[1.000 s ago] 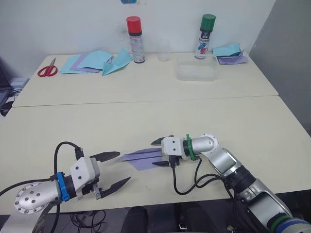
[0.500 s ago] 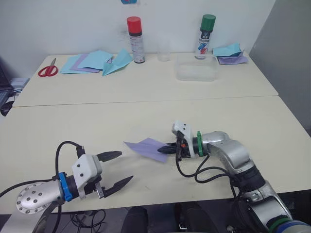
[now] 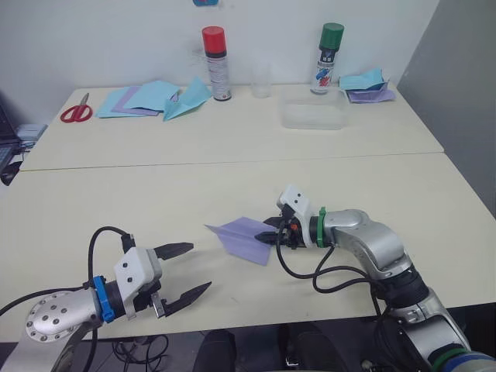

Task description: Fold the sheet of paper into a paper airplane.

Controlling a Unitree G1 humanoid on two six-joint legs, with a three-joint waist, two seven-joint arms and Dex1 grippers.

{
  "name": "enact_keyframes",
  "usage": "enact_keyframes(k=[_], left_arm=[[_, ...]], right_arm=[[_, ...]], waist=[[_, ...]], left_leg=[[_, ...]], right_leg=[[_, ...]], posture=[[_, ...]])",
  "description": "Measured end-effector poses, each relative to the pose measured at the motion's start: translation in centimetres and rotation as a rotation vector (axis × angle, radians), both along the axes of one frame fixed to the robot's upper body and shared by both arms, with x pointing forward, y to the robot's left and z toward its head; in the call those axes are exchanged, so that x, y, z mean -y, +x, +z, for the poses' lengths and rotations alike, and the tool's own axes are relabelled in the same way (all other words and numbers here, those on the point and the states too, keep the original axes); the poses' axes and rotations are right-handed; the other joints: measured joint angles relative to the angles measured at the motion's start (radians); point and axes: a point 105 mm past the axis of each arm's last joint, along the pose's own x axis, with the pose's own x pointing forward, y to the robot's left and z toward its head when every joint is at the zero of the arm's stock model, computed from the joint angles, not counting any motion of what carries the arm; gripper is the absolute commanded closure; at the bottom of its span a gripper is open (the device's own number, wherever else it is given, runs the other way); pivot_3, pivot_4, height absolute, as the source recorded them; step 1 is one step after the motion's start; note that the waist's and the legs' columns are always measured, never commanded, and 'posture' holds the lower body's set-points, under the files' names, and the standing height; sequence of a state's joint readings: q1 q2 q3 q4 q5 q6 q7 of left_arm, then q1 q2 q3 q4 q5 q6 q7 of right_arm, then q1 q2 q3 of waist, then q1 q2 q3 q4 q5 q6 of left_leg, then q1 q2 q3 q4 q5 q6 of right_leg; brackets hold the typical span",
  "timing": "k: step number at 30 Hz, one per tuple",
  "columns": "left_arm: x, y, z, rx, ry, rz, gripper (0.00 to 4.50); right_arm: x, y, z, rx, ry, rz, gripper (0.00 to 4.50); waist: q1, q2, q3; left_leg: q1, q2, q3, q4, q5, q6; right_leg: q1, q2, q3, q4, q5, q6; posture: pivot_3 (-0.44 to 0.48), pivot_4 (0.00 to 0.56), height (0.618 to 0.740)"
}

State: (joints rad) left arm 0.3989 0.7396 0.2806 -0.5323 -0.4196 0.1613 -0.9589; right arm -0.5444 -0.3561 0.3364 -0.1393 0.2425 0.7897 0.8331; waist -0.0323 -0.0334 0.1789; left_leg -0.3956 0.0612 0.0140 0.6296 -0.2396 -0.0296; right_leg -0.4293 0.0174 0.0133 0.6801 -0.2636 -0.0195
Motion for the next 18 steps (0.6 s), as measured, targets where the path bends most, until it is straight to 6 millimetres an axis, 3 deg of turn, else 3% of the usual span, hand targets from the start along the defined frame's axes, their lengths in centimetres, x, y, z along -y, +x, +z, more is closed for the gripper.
enact_keyframes(k=[1, 5, 8, 11, 14, 18], left_arm=[[0.0, 0.0, 0.0, -0.002, 0.000, -0.001, 0.00], [0.0, -0.1, -0.1, -0.005, 0.000, -0.001, 0.00], [0.0, 0.0, 0.0, -0.002, -0.006, 0.005, 0.00], [0.3, 0.6, 0.8, 0.007, -0.061, 0.024, 0.00], [0.4, 1.5, 2.2, 0.002, -0.149, 0.068, 0.00], [1.2, 1.2, 3.3, -0.010, -0.150, 0.029, 0.00]], right_arm=[[0.0, 0.2, 0.5, 0.045, 0.004, 0.010, 0.84], [-0.1, 0.3, 1.8, 0.142, 0.024, 0.050, 0.84], [-0.5, -0.6, 3.0, 0.243, 0.054, 0.135, 1.46], [-1.0, -1.2, 2.7, 0.272, 0.051, 0.182, 2.52], [-1.6, -1.6, 2.0, 0.291, 0.024, 0.213, 2.52], [-2.0, -1.6, 1.1, 0.284, 0.000, 0.218, 2.52]], waist=[[0.000, 0.000, 0.000], [0.000, 0.000, 0.000], [0.001, 0.000, 0.000], [0.001, -0.001, 0.000], [0.000, -0.001, -0.001], [0.000, -0.001, -0.001]], left_leg=[[0.000, 0.000, 0.000, 0.000, 0.000, 0.000], [0.000, 0.000, 0.000, 0.000, 0.000, 0.000], [0.000, 0.000, 0.000, 0.000, 0.000, 0.000], [0.002, 0.001, -0.001, 0.000, 0.000, 0.000], [0.004, 0.001, -0.001, 0.001, 0.000, 0.000], [0.007, 0.000, -0.001, 0.000, 0.000, 0.000]], right_leg=[[0.000, 0.000, 0.000, 0.000, 0.000, 0.000], [0.000, 0.001, -0.001, 0.000, 0.000, 0.000], [0.000, 0.001, -0.001, 0.000, 0.000, 0.000], [0.002, 0.001, -0.001, 0.000, 0.000, 0.000], [0.005, 0.001, -0.001, 0.000, 0.000, 0.000], [0.007, 0.001, 0.000, 0.001, 0.000, 0.000]], posture=[[0.000, 0.150, 0.740], [0.000, 0.150, 0.740], [0.000, 0.150, 0.740], [0.000, 0.150, 0.740], [0.000, 0.150, 0.740], [0.000, 0.150, 0.740]])
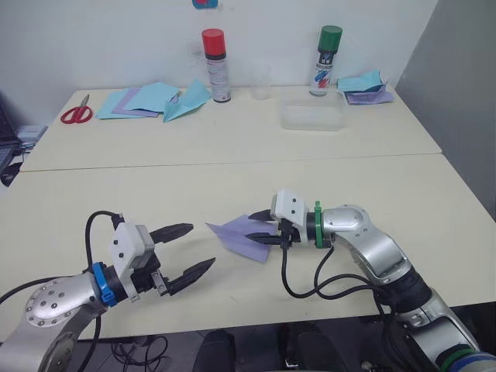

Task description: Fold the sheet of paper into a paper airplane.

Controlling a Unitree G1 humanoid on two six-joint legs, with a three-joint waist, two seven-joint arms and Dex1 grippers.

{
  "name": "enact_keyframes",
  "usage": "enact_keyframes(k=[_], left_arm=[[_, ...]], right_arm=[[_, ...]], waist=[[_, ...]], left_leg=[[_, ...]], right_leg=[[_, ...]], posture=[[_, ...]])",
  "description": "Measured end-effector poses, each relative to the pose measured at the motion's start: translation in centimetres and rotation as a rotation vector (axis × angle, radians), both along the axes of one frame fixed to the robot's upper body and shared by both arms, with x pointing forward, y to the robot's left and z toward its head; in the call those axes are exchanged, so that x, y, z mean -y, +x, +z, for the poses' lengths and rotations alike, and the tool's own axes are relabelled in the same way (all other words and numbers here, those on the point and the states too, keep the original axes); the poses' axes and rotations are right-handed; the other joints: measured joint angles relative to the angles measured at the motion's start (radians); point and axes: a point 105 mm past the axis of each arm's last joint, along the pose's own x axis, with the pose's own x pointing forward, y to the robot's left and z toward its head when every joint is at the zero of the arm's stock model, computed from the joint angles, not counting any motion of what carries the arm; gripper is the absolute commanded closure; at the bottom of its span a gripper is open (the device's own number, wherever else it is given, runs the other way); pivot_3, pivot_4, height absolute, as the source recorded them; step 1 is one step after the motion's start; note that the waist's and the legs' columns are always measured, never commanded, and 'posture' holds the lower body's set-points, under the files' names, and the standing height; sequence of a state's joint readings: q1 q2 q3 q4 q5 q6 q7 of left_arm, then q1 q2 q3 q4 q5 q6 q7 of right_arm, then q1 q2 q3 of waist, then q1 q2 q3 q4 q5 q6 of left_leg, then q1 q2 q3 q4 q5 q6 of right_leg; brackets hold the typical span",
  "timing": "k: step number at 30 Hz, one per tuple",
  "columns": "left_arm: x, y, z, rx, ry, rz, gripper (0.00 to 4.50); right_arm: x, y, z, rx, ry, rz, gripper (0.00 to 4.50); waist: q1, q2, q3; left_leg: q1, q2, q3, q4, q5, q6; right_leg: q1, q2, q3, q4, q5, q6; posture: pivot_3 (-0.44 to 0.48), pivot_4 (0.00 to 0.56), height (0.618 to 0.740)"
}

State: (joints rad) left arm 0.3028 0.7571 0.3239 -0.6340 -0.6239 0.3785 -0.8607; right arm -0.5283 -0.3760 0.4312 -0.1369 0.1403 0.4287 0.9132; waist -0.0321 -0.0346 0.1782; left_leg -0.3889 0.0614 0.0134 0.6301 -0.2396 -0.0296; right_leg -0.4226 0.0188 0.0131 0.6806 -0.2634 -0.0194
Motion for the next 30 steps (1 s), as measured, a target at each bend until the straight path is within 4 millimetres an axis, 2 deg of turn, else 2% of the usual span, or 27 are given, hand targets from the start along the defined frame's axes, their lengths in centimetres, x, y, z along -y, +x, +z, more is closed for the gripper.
enact_keyframes(k=[5, 15, 22, 25, 29, 30], left_arm=[[-0.1, 0.0, 0.2, -0.003, 0.013, 0.011, 0.00], [-0.2, -0.4, -0.2, -0.009, 0.028, 0.020, 0.00], [-0.1, -0.3, 0.0, 0.018, 0.042, 0.007, 0.00], [0.0, -0.3, 0.0, 0.023, 0.043, 0.005, 0.00], [0.0, -0.2, -0.1, 0.025, 0.042, 0.013, 0.00], [0.0, -0.2, -0.1, 0.026, 0.041, 0.014, 0.00]], right_arm=[[0.2, 0.8, -2.1, -0.041, -0.052, -0.045, 2.52], [-0.3, 0.9, -3.9, -0.070, -0.162, -0.074, 2.52], [-1.5, 0.9, -3.8, -0.116, -0.181, -0.095, 2.52], [-1.5, 1.0, -3.9, -0.114, -0.186, -0.106, 3.13], [-1.2, 1.2, -3.9, -0.114, -0.192, -0.117, 4.45], [-1.2, 1.2, -3.9, -0.112, -0.192, -0.117, 4.45]], waist=[[0.000, 0.000, 0.000], [0.001, 0.000, 0.000], [0.001, 0.000, 0.000], [0.001, 0.000, 0.000], [0.001, 0.000, 0.000], [0.001, 0.000, 0.000]], left_leg=[[0.001, 0.000, 0.000, 0.000, 0.000, 0.000], [0.002, 0.000, 0.001, 0.000, 0.000, 0.000], [0.002, 0.000, 0.000, 0.000, 0.000, 0.000], [0.002, 0.000, 0.001, 0.000, 0.000, 0.000], [0.002, 0.000, 0.001, 0.000, 0.000, 0.000], [0.002, 0.000, 0.001, 0.000, 0.000, 0.000]], right_leg=[[0.001, 0.000, 0.000, 0.000, 0.000, 0.000], [0.001, 0.000, 0.001, 0.000, 0.000, 0.000], [0.001, 0.000, 0.000, 0.000, 0.000, 0.000], [0.001, 0.000, 0.001, 0.000, 0.000, 0.000], [0.001, 0.000, 0.001, 0.000, 0.000, 0.000], [0.001, 0.000, 0.001, 0.000, 0.000, 0.000]], posture=[[0.000, 0.150, 0.740], [0.000, 0.150, 0.740], [0.000, 0.150, 0.740], [0.000, 0.150, 0.740], [0.000, 0.150, 0.740], [0.000, 0.150, 0.740]])
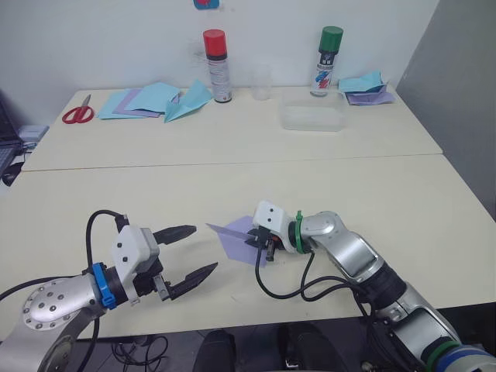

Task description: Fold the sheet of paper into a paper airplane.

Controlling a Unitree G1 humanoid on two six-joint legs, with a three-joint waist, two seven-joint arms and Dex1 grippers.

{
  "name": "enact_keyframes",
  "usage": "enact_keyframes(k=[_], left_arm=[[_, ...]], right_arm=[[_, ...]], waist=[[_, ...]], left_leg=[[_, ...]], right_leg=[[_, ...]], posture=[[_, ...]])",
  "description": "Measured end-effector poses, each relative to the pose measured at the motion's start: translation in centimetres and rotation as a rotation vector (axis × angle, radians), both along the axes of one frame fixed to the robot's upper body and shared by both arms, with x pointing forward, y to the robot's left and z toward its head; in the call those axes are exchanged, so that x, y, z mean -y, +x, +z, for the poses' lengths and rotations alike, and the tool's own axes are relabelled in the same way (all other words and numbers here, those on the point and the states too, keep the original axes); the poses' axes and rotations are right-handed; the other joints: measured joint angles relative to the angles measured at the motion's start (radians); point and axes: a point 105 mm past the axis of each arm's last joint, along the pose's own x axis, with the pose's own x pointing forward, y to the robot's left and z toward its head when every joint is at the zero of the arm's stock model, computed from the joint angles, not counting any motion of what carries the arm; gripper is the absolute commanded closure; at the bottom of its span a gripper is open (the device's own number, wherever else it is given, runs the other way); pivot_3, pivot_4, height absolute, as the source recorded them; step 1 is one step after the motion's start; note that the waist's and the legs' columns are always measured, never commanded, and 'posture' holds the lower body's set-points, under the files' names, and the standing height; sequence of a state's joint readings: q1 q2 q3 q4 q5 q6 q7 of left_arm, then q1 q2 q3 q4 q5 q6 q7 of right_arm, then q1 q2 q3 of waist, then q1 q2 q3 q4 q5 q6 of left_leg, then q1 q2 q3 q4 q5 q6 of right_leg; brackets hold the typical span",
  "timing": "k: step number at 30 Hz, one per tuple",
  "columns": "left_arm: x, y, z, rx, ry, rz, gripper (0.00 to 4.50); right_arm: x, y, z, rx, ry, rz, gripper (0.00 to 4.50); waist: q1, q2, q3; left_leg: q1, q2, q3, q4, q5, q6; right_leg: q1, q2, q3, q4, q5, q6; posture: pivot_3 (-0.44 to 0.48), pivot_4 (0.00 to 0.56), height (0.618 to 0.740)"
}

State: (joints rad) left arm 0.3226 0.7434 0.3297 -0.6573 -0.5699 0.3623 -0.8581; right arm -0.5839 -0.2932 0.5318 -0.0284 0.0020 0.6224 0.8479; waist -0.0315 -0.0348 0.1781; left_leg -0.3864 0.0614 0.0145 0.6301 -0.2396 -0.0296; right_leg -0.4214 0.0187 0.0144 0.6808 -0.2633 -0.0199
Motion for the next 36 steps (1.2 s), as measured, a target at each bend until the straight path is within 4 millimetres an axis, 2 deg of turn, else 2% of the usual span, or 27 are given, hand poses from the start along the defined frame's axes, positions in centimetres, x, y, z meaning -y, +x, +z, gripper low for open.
enact_keyframes(k=[6, 9, 14, 18, 23, 25, 27, 31, 35, 36], left_arm=[[0.2, -0.1, -0.4, -0.009, -0.008, 0.000, 0.00], [0.3, 0.0, -0.3, -0.007, -0.014, 0.000, 0.00], [1.4, 1.3, 1.2, 0.008, 0.001, -0.063, 0.00], [2.4, 3.4, 3.9, 0.021, 0.018, -0.140, 0.00], [3.5, 6.3, 6.2, 0.000, 0.019, -0.196, 0.00], [3.9, 6.6, 6.3, -0.016, 0.022, -0.220, 0.00], [4.5, 6.8, 6.3, -0.036, 0.030, -0.254, 0.00], [5.3, 6.5, 5.8, -0.076, 0.045, -0.317, 0.00], [5.3, 6.4, 5.5, -0.100, 0.043, -0.331, 0.00], [5.3, 6.4, 5.5, -0.101, 0.044, -0.331, 0.00]], right_arm=[[0.5, 0.2, 0.0, 0.028, -0.004, -0.010, 4.45], [1.5, 1.1, 0.4, 0.022, 0.042, -0.095, 4.45], [4.8, 3.7, 3.9, 0.057, 0.216, -0.376, 4.45], [9.6, 5.2, 5.3, 0.083, 0.248, -0.653, 4.45], [16.5, 6.4, 3.6, 0.009, 0.196, -0.999, 4.45], [17.3, 6.4, 2.8, -0.036, 0.195, -1.049, 4.45], [17.3, 6.5, 1.8, -0.102, 0.205, -1.076, 4.45], [16.3, 7.0, 1.9, -0.161, 0.260, -1.075, 4.45], [16.2, 7.2, 1.8, -0.178, 0.272, -1.086, 4.45], [16.2, 7.3, 1.8, -0.176, 0.272, -1.092, 4.29]], waist=[[0.000, 0.000, 0.000], [0.001, 0.000, 0.000], [0.005, -0.001, 0.000], [0.005, -0.001, -0.001], [-0.001, -0.001, -0.001], [-0.007, -0.001, -0.001], [-0.011, -0.001, -0.001], [-0.019, -0.001, -0.001], [-0.020, -0.001, -0.001], [-0.020, -0.001, -0.001]], left_leg=[[0.000, 0.000, 0.000, 0.000, 0.000, 0.000], [0.000, 0.000, 0.000, 0.000, 0.000, 0.000], [0.000, -0.001, -0.001, 0.000, 0.000, 0.000], [0.000, -0.003, -0.001, 0.001, 0.000, 0.000], [-0.002, -0.003, 0.000, 0.000, 0.000, 0.000], [-0.002, -0.002, 0.001, 0.000, 0.000, 0.000], [-0.002, -0.001, 0.001, 0.000, 0.000, 0.000], [-0.001, 0.001, -0.001, 0.000, 0.000, 0.000], [0.000, 0.001, -0.001, 0.000, 0.000, 0.000], [0.000, 0.001, -0.001, 0.000, 0.000, 0.000]], right_leg=[[0.000, 0.000, 0.000, 0.000, 0.000, 0.000], [0.000, 0.000, 0.000, 0.000, 0.000, 0.000], [0.001, 0.000, -0.001, 0.001, 0.001, 0.001], [0.001, 0.000, 0.000, 0.000, 0.001, 0.001], [0.000, 0.002, 0.002, -0.001, 0.001, 0.001], [0.000, 0.002, 0.003, -0.001, 0.001, 0.001], [-0.001, 0.005, 0.003, -0.001, 0.001, 0.001], [-0.001, 0.008, 0.002, 0.000, 0.001, 0.001], [0.000, 0.008, 0.002, 0.001, 0.001, 0.001], [0.000, 0.008, 0.003, 0.001, 0.001, 0.001]], posture=[[0.000, 0.150, 0.740], [0.000, 0.150, 0.740], [0.000, 0.150, 0.740], [0.000, 0.150, 0.740], [0.000, 0.150, 0.740], [0.000, 0.150, 0.740], [0.000, 0.150, 0.740], [0.000, 0.150, 0.740], [0.000, 0.150, 0.740], [0.000, 0.150, 0.740]])
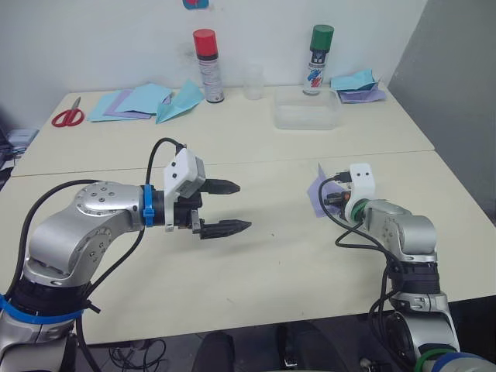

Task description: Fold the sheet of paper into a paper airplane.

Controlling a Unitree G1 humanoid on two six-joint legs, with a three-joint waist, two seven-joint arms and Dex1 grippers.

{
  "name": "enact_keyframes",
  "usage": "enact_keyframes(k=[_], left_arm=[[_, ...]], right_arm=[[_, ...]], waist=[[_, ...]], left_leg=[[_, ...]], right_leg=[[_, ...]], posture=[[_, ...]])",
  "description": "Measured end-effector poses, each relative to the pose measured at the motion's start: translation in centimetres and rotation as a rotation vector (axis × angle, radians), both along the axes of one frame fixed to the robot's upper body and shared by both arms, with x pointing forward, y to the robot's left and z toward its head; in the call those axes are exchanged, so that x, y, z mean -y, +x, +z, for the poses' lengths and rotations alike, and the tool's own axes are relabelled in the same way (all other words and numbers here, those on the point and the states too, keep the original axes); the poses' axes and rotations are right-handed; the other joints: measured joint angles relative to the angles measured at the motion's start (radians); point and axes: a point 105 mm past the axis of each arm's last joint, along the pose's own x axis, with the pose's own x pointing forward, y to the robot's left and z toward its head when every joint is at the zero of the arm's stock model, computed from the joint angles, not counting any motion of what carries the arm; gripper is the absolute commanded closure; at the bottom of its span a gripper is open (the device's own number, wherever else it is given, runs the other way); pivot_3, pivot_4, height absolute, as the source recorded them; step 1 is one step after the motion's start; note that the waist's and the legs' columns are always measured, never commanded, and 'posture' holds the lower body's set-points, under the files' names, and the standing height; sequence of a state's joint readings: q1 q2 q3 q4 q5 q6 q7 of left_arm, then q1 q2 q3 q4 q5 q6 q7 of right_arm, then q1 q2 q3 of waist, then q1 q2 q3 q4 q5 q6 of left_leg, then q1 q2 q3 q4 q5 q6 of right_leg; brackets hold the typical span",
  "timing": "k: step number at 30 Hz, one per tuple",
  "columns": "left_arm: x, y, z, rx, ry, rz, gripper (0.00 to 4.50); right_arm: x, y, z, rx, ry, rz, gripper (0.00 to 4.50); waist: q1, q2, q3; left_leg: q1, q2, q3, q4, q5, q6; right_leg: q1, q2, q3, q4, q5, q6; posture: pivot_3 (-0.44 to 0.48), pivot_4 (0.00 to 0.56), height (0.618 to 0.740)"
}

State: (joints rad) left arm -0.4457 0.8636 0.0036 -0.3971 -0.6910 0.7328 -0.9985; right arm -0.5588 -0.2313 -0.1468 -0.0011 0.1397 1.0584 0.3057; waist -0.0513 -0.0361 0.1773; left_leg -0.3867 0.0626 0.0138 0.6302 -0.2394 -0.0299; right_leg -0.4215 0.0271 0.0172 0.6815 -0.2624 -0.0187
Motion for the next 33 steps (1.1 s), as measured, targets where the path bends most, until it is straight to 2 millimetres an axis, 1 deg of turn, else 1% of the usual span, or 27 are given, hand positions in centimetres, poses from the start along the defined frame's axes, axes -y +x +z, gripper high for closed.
enact_keyframes(k=[2, 4, 6, 7, 8, 9, 12, 13, 15, 17, 19, 20, 21, 23, 24, 25, 26, 28, 29, 31, 33], left_arm=[[0.0, 0.0, 0.0, 0.001, 0.002, 0.003, 0.00], [-0.1, 0.0, 0.0, 0.003, 0.004, 0.005, 0.00], [-0.1, 0.0, -0.2, 0.001, 0.004, 0.006, 0.00], [-0.2, 0.0, -0.2, -0.001, 0.005, 0.006, 0.00], [-0.3, 0.0, -0.4, -0.001, 0.005, 0.007, 0.00], [-0.4, 0.0, -0.5, -0.002, 0.008, 0.011, 0.00], [-1.1, 0.3, -0.7, 0.010, 0.016, 0.033, 0.00], [-1.3, 0.4, -0.7, 0.017, 0.020, 0.043, 0.00], [-2.8, 0.7, -1.0, 0.025, 0.051, 0.082, 0.00], [-4.5, 0.9, -1.4, 0.029, 0.073, 0.125, 0.00], [-6.6, 1.1, -1.8, 0.025, 0.096, 0.179, 0.00], [-7.3, 1.2, -1.8, 0.022, 0.101, 0.203, 0.00], [-8.5, 1.4, -1.6, 0.030, 0.107, 0.238, 0.00], [-10.6, 1.5, -1.2, 0.054, 0.146, 0.312, 0.00], [-11.8, 1.4, -1.2, 0.057, 0.170, 0.353, 0.00], [-13.4, 1.3, -1.2, 0.055, 0.193, 0.406, 0.00], [-14.6, 1.2, -1.1, 0.062, 0.200, 0.452, 0.00], [-15.6, 1.2, -0.9, 0.104, 0.219, 0.496, 0.00], [-15.8, 1.2, -0.9, 0.115, 0.225, 0.505, 0.00], [-16.0, 1.3, -0.9, 0.130, 0.220, 0.519, 0.00], [-15.7, 1.4, -1.1, 0.135, 0.203, 0.524, 0.00]], right_arm=[[0.0, 0.1, 0.0, 0.004, 0.001, -0.002, 3.89], [0.0, 0.2, 0.2, 0.019, -0.002, -0.001, 3.22], [0.2, 0.3, 0.5, 0.040, -0.019, 0.004, 2.44], [0.3, 0.3, 0.6, 0.048, -0.024, 0.003, 2.15], [0.4, 0.1, 0.9, 0.064, -0.030, 0.004, 1.86], [0.4, -0.1, 1.3, 0.081, -0.030, 0.011, 1.47], [-0.5, -0.7, 3.7, 0.158, -0.015, 0.076, 0.35], [-0.7, -0.8, 4.3, 0.177, -0.018, 0.099, 0.05], [-0.7, -1.5, 6.1, 0.225, -0.048, 0.189, 0.05], [-0.1, -2.4, 7.5, 0.254, -0.101, 0.288, 0.05], [0.8, -4.0, 8.6, 0.261, -0.155, 0.429, 0.05], [1.1, -4.5, 8.8, 0.256, -0.168, 0.472, 0.05], [1.2, -5.5, 9.1, 0.251, -0.178, 0.560, 0.05], [2.0, -7.5, 8.7, 0.215, -0.210, 0.728, 0.05], [2.8, -8.2, 8.4, 0.189, -0.235, 0.775, 0.05], [4.1, -8.7, 8.2, 0.161, -0.262, 0.812, 0.05], [5.4, -8.7, 8.3, 0.150, -0.273, 0.810, 0.05], [7.0, -8.5, 9.0, 0.171, -0.274, 0.791, 0.05], [7.5, -8.3, 9.1, 0.179, -0.275, 0.778, 0.05], [8.4, -8.0, 9.2, 0.194, -0.281, 0.749, 0.05], [8.9, -7.8, 9.1, 0.198, -0.281, 0.728, 0.05]], waist=[[0.000, 0.000, 0.000], [0.001, 0.000, 0.000], [0.002, 0.000, 0.000], [0.002, 0.000, 0.000], [0.003, 0.000, 0.000], [0.003, 0.000, 0.000], [0.003, 0.000, 0.000], [0.003, 0.000, 0.000], [0.004, 0.001, 0.001], [0.007, 0.001, 0.001], [0.013, 0.001, 0.001], [0.014, 0.001, 0.001], [0.016, 0.001, 0.001], [0.020, 0.001, 0.001], [0.020, 0.001, 0.001], [0.020, 0.002, 0.001], [0.019, 0.002, 0.001], [0.018, 0.002, 0.001], [0.019, 0.002, 0.001], [0.020, 0.002, 0.001], [0.020, 0.002, 0.001]], left_leg=[[0.000, 0.000, 0.000, 0.000, 0.000, 0.000], [0.000, -0.001, 0.000, 0.000, 0.000, 0.000], [-0.001, -0.001, 0.000, 0.000, 0.000, 0.000], [-0.002, -0.001, 0.000, 0.000, 0.000, 0.000], [-0.003, -0.001, 0.000, 0.000, 0.000, 0.000], [-0.003, 0.000, 0.000, 0.000, 0.000, 0.000], [-0.004, 0.000, 0.000, 0.000, 0.000, 0.000], [-0.004, 0.000, -0.001, 0.000, 0.000, 0.000], [-0.004, 0.000, -0.001, 0.000, 0.000, 0.000], [-0.004, 0.000, 0.000, 0.000, 0.000, 0.000], [-0.004, 0.000, 0.000, 0.000, 0.000, 0.000], [-0.004, 0.000, 0.000, 0.000, 0.000, 0.000], [-0.004, 0.000, 0.000, 0.000, 0.000, 0.000], [-0.004, 0.000, 0.000, 0.000, 0.000, 0.000], [-0.004, 0.000, 0.000, 0.000, 0.000, 0.000], [-0.003, 0.000, 0.001, 0.000, 0.000, 0.000], [-0.003, 0.000, 0.002, 0.000, 0.000, 0.000], [-0.001, 0.000, 0.002, 0.000, 0.000, 0.000], [0.001, 0.000, 0.002, 0.000, 0.000, 0.000], [0.002, 0.000, 0.002, 0.000, 0.000, 0.000], [0.002, 0.000, 0.002, 0.000, 0.000, 0.000]], right_leg=[[0.000, 0.000, 0.000, 0.000, 0.000, 0.000], [0.000, 0.001, 0.000, 0.000, 0.000, 0.000], [0.000, 0.002, 0.000, 0.000, 0.000, 0.000], [0.000, 0.002, 0.000, -0.001, 0.000, 0.000], [-0.001, 0.002, 0.000, -0.001, 0.000, 0.000], [-0.001, 0.002, 0.000, -0.001, 0.000, 0.000], [-0.003, 0.002, 0.000, -0.001, 0.000, 0.000], [-0.003, 0.002, 0.000, -0.001, 0.000, 0.000], [-0.003, 0.002, 0.000, -0.001, 0.000, 0.000], [-0.003, 0.002, -0.001, -0.001, 0.000, 0.000], [-0.003, 0.002, -0.001, -0.002, 0.000, 0.000], [-0.003, 0.002, -0.001, -0.002, -0.001, -0.001], [-0.002, 0.002, -0.001, -0.002, -0.001, -0.001], [-0.002, 0.002, -0.002, -0.003, -0.001, -0.001], [-0.002, 0.002, -0.002, -0.003, -0.001, -0.002], [-0.002, 0.002, -0.001, -0.003, -0.001, -0.002], [-0.002, 0.001, 0.000, -0.002, -0.001, -0.002], [-0.002, -0.001, 0.000, -0.002, -0.001, -0.002], [0.000, -0.002, -0.001, -0.001, -0.001, -0.002], [0.001, -0.003, -0.001, 0.000, -0.001, -0.002], [0.001, -0.003, 0.000, 0.000, -0.001, -0.002]], posture=[[0.000, 0.150, 0.740], [0.000, 0.150, 0.740], [0.000, 0.150, 0.740], [0.000, 0.150, 0.740], [0.000, 0.150, 0.740], [0.000, 0.150, 0.740], [0.000, 0.150, 0.740], [0.000, 0.150, 0.740], [0.000, 0.150, 0.740], [0.000, 0.150, 0.740], [0.000, 0.150, 0.740], [0.000, 0.150, 0.740], [0.000, 0.150, 0.740], [0.000, 0.150, 0.740], [0.000, 0.150, 0.740], [0.000, 0.150, 0.740], [0.000, 0.150, 0.740], [0.000, 0.150, 0.740], [0.000, 0.150, 0.740], [0.000, 0.150, 0.740], [0.000, 0.150, 0.740]])
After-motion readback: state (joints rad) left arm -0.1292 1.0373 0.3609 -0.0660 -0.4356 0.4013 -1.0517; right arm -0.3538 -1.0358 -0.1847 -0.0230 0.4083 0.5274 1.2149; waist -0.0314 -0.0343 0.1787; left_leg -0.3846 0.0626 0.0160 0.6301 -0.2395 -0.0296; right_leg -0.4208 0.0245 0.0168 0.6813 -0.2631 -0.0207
